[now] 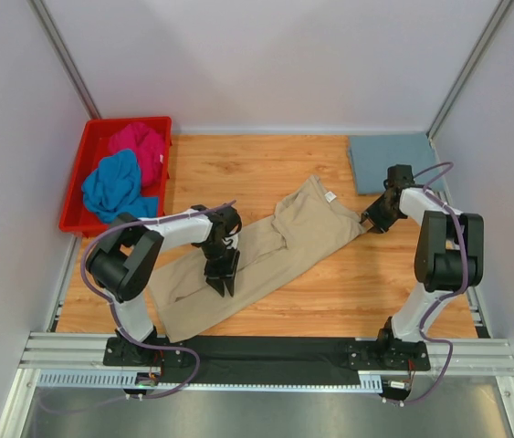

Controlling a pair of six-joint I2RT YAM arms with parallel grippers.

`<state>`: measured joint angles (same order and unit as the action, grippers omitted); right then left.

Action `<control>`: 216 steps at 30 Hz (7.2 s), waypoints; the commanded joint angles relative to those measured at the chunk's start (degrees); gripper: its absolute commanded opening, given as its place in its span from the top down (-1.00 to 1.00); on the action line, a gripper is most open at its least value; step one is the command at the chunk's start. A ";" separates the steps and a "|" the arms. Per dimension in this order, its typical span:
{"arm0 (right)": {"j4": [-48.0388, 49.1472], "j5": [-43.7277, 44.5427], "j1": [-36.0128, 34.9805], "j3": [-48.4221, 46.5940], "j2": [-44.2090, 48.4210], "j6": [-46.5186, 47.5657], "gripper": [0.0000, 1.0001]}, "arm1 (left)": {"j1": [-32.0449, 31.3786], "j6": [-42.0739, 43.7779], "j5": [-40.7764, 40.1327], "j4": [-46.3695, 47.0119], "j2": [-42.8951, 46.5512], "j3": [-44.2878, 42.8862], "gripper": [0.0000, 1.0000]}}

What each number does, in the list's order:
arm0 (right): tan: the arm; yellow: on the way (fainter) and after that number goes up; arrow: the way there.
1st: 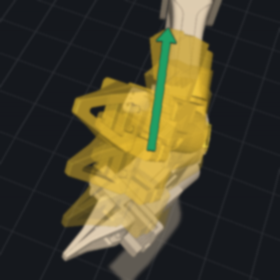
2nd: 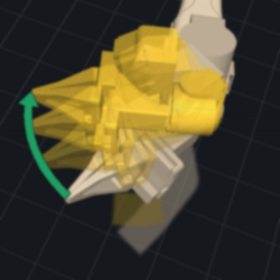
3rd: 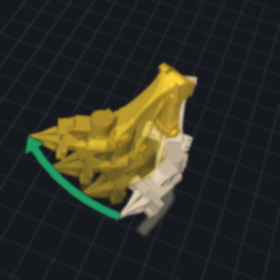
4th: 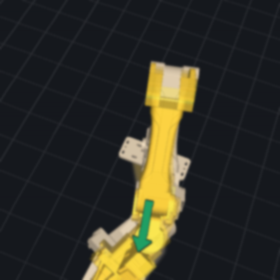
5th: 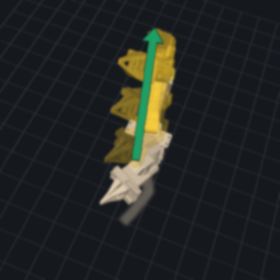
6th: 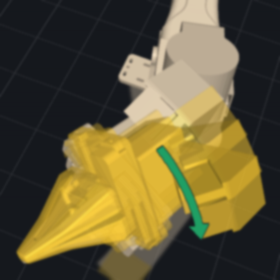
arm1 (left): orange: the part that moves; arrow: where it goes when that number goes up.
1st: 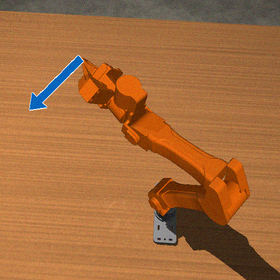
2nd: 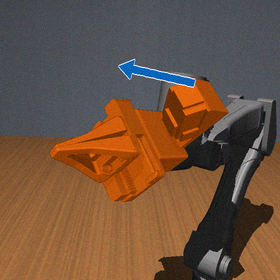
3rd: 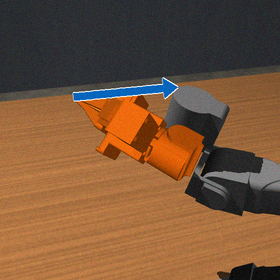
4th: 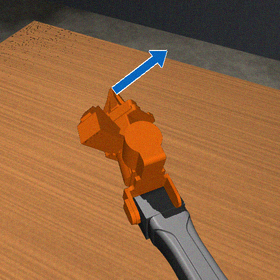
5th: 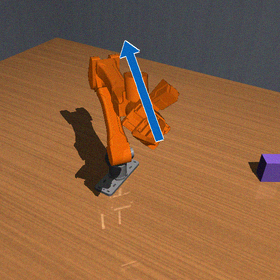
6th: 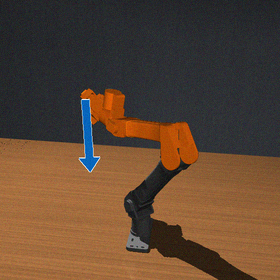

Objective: Fold and stack the t-shirts
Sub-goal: Fold the tshirt

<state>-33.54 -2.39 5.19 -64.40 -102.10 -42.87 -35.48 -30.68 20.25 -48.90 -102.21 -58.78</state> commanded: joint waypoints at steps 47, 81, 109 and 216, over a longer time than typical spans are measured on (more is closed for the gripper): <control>6.73 4.85 -2.03 10.96 12.20 -10.39 0.31 | -0.29 2.37 -2.85 -3.48 -2.11 -2.83 0.24; 14.20 9.25 -2.11 8.51 4.81 2.08 0.99 | -0.29 1.32 -8.03 -3.92 -4.57 0.95 0.23; -6.00 2.30 -4.13 0.68 6.65 -9.49 -0.05 | -0.20 1.14 -6.01 -9.02 0.27 -13.37 0.14; 24.48 -22.57 -4.07 -59.52 -50.73 -5.20 0.32 | -10.83 -3.42 0.85 7.51 -5.44 -7.13 0.24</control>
<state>-9.47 -25.28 -0.34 -121.32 -149.51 -47.16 -46.33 -32.69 21.10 -42.39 -106.37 -66.06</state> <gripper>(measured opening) 0.362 0.382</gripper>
